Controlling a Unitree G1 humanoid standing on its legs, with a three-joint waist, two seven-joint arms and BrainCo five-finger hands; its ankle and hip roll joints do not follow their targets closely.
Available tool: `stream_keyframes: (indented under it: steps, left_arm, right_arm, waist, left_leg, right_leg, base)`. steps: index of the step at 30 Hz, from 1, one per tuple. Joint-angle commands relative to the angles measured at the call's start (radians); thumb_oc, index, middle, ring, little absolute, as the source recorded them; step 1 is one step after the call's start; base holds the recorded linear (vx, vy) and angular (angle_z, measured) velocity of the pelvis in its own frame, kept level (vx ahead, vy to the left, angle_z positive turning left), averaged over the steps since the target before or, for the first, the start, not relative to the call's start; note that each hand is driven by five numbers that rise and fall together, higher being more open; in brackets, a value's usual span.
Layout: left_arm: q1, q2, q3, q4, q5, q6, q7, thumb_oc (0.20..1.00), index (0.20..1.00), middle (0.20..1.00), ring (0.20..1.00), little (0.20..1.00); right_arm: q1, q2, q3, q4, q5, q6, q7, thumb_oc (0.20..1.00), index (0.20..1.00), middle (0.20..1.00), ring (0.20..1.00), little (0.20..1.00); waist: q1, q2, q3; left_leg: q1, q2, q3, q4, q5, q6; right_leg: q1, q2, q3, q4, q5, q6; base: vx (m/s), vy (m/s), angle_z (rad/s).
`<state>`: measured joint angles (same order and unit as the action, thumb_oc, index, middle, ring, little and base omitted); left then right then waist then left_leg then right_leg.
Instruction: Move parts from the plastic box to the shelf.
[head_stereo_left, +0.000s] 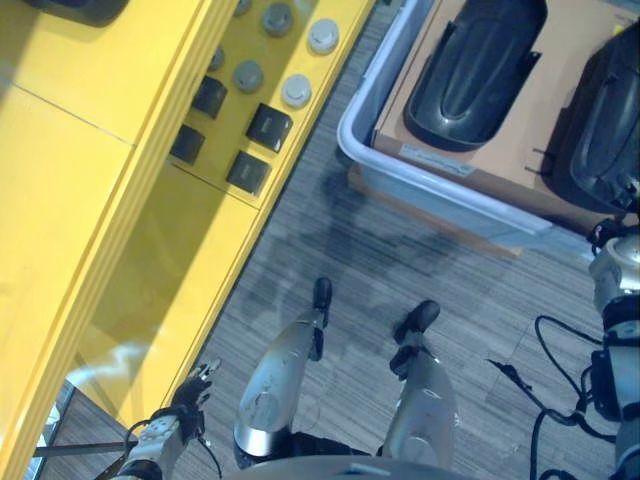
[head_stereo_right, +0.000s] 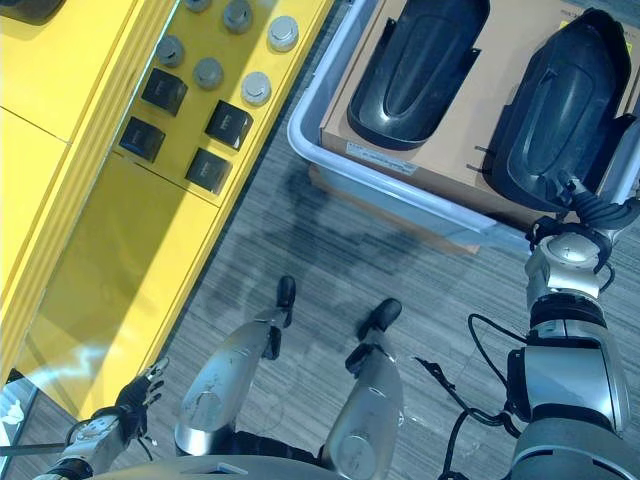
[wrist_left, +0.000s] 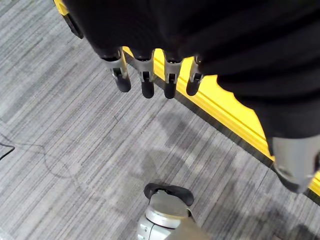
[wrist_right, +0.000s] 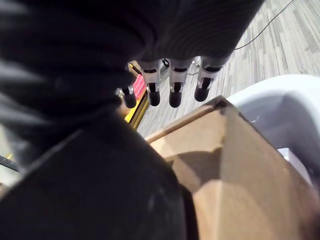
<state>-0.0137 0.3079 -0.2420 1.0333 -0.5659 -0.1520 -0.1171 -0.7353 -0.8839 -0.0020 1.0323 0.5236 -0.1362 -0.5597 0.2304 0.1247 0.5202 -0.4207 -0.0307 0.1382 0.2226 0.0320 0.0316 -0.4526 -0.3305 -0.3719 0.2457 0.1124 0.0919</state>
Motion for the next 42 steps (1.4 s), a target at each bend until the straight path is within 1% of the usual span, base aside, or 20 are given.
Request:
stream_keyframes:
  steps: [1,11,12,13,14,22,27,29,33,37,40,41,42]
  left_arm:
    - [0.038,0.036,-0.034,0.017,-0.020,-0.011,-0.004,1.000,1.000,1.000,1.000,1.000]
    - [0.034,0.028,-0.051,0.007,-0.023,-0.022,-0.006,1.000,1.000,1.000,1.000,1.000]
    - [0.034,0.028,-0.051,0.007,-0.023,-0.022,-0.006,1.000,1.000,1.000,1.000,1.000]
    - [0.034,0.029,-0.051,0.005,-0.023,-0.022,-0.006,1.000,1.000,1.000,1.000,1.000]
    - [0.036,0.030,-0.053,0.003,-0.025,-0.022,-0.005,1.000,1.000,1.000,1.000,1.000]
    - [0.033,0.029,-0.054,0.003,-0.032,-0.029,-0.008,1.000,1.000,1.000,1.000,1.000]
    - [0.034,0.030,-0.052,-0.009,-0.031,-0.024,-0.005,1.000,1.000,1.000,1.000,1.000]
    - [0.035,0.030,-0.054,-0.008,-0.036,-0.032,-0.009,1.000,1.000,1.000,1.000,1.000]
    - [0.039,0.031,-0.047,-0.015,-0.045,-0.054,-0.021,1.000,1.000,1.000,1.000,1.000]
    - [0.044,0.030,-0.036,-0.028,-0.060,-0.084,-0.031,1.000,1.000,1.000,1.000,1.000]
    - [0.046,0.030,-0.032,-0.041,-0.071,-0.096,-0.041,1.000,1.000,1.000,1.000,1.000]
    - [0.050,0.029,-0.019,-0.087,-0.081,-0.092,-0.044,1.000,1.000,1.000,1.000,1.000]
    - [0.051,0.030,-0.017,-0.095,-0.082,-0.089,-0.043,1.000,1.000,1.000,1.000,1.000]
  right_arm:
    - [-0.009,-0.033,0.066,-0.026,0.037,0.007,0.030,1.000,1.000,1.000,1.000,1.000]
    - [0.000,0.008,0.049,-0.010,0.110,-0.006,0.063,1.000,1.000,1.000,1.000,1.000]
    - [0.000,0.008,0.049,-0.010,0.110,-0.006,0.063,0.940,0.940,0.940,0.940,0.940]
    - [0.000,0.011,0.046,-0.013,0.119,-0.006,0.061,0.341,0.341,0.341,0.341,0.341]
    - [0.001,0.011,0.042,-0.018,0.130,-0.002,0.065,0.200,0.200,0.200,0.200,0.200]
    - [0.012,0.022,0.025,-0.032,0.163,-0.018,0.080,0.200,0.200,0.200,0.200,0.200]
    - [0.023,0.028,0.010,-0.057,0.167,-0.013,0.086,0.200,0.200,0.200,0.200,0.200]
    - [0.023,0.032,0.010,-0.064,0.169,-0.010,0.084,0.200,0.200,0.200,0.200,0.200]
    - [0.039,0.050,-0.001,-0.088,0.182,-0.025,0.065,0.200,0.200,0.200,0.200,0.200]
    - [0.089,0.076,-0.035,-0.142,0.192,-0.051,0.063,0.200,0.200,0.200,0.200,0.200]
    - [0.110,0.087,-0.047,-0.173,0.172,-0.060,0.056,0.200,0.200,0.200,0.200,0.200]
    - [0.154,0.104,-0.070,-0.251,0.141,-0.055,0.041,0.200,0.200,0.200,0.200,0.200]
    - [0.161,0.107,-0.074,-0.262,0.138,-0.052,0.039,0.200,0.200,0.200,0.200,0.200]
  waist:
    - [0.010,0.010,-0.027]
    - [0.009,0.017,-0.020]
    - [0.009,0.017,-0.020]
    - [0.009,0.017,-0.020]
    - [0.007,0.015,-0.020]
    - [0.003,0.008,-0.020]
    - [0.000,0.004,-0.023]
    - [0.000,0.002,-0.024]
    - [-0.001,-0.006,-0.041]
    - [-0.009,-0.027,-0.086]
    - [-0.013,-0.034,-0.103]
    - [-0.023,-0.047,-0.137]
    - [-0.024,-0.048,-0.141]
  left_leg:
    - [-0.064,0.053,-0.059,0.054,-0.049,-0.091]
    - [-0.071,0.050,-0.056,0.057,-0.049,-0.091]
    - [-0.071,0.050,-0.056,0.058,-0.049,-0.091]
    - [-0.069,0.050,-0.056,0.055,-0.049,-0.090]
    - [-0.067,0.050,-0.055,0.055,-0.050,-0.090]
    - [-0.060,0.052,-0.050,0.055,-0.052,-0.089]
    - [-0.053,0.052,-0.047,0.054,-0.054,-0.088]
    - [-0.047,0.054,-0.046,0.051,-0.055,-0.088]
    - [-0.016,0.059,-0.039,0.037,-0.059,-0.087]
    - [0.054,0.070,-0.023,0.003,-0.066,-0.092]
    - [0.083,0.072,-0.017,-0.012,-0.067,-0.094]
    - [0.125,0.075,-0.001,-0.040,-0.046,-0.086]
    - [0.132,0.076,0.000,-0.043,-0.046,-0.085]
  right_leg:
    - [0.026,-0.047,0.046,0.040,-0.095,0.116]
    - [0.017,-0.049,0.050,0.043,-0.094,0.115]
    - [0.017,-0.049,0.050,0.043,-0.094,0.115]
    - [0.018,-0.048,0.050,0.043,-0.094,0.115]
    - [0.020,-0.048,0.050,0.043,-0.094,0.115]
    - [0.027,-0.045,0.051,0.039,-0.091,0.117]
    - [0.035,-0.043,0.051,0.038,-0.092,0.117]
    - [0.042,-0.041,0.049,0.036,-0.092,0.117]
    - [0.070,-0.035,0.042,0.028,-0.096,0.116]
    - [0.141,-0.022,0.028,-0.006,-0.097,0.117]
    - [0.170,-0.016,0.024,-0.023,-0.094,0.118]
    - [0.212,-0.008,0.006,-0.057,-0.071,0.108]
    - [0.220,-0.007,0.005,-0.060,-0.071,0.108]
  base:
    - [-0.02,0.016,-0.03]
    - [0.00,0.000,0.00]
    - [0.00,0.000,0.00]
    - [0.00,0.000,0.00]
    - [0.00,0.000,0.00]
    - [0.00,0.000,0.00]
    - [0.00,0.000,0.00]
    - [0.00,0.000,0.00]
    - [-0.01,-0.023,-0.01]
    - [0.02,-0.034,0.01]
    - [0.01,-0.012,-0.02]
    - [-0.01,-0.021,-0.05]
    - [0.00,0.000,0.00]
